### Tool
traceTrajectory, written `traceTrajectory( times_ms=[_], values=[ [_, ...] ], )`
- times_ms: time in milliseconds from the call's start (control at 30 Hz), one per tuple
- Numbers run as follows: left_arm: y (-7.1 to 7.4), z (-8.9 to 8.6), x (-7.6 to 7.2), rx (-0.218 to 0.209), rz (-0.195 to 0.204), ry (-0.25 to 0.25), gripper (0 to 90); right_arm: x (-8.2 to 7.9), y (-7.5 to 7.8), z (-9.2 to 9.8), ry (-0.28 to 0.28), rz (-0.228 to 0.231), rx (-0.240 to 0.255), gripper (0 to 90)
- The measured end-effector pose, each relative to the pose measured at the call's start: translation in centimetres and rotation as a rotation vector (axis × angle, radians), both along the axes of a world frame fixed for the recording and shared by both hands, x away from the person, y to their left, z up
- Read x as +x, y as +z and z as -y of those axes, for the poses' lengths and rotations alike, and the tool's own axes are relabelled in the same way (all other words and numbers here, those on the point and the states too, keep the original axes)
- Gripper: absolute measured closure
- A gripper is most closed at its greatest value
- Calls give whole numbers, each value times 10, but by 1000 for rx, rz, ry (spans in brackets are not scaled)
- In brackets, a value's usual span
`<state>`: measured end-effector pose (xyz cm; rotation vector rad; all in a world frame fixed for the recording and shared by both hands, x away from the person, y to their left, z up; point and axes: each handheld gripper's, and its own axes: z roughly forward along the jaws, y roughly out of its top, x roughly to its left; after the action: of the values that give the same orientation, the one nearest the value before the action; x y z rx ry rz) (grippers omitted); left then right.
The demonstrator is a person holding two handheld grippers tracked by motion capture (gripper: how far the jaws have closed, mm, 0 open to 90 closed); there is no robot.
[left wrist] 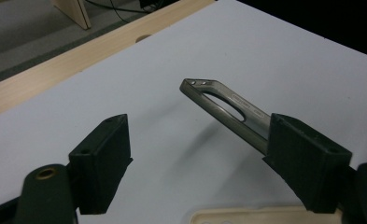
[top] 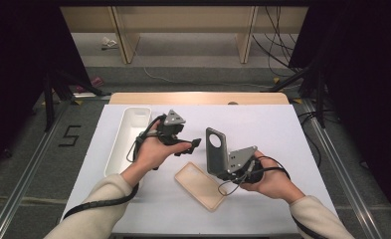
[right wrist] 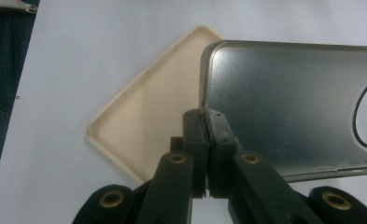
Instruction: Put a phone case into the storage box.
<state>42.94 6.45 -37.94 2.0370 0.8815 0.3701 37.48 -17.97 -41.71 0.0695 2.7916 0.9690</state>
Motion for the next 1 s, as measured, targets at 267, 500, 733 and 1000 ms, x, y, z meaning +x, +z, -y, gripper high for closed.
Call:
traceTrajectory(
  times_ms=[267, 500, 733, 1000],
  values=[
    [-13, 23, 24, -9, -135, 28, 300, 0, 0, -4, 11, 7, 2, 888],
    [-14, 37, 36, 13, -166, 43, 376, -1, 1, -6, 17, 13, 0, 888],
    [-18, 43, 47, 22, -230, 91, 478, -2, 1, -8, 21, 23, -5, 888],
    [-22, 47, 49, 41, -254, 89, 552, -3, 2, -9, 21, 32, -15, 888]
  ],
)
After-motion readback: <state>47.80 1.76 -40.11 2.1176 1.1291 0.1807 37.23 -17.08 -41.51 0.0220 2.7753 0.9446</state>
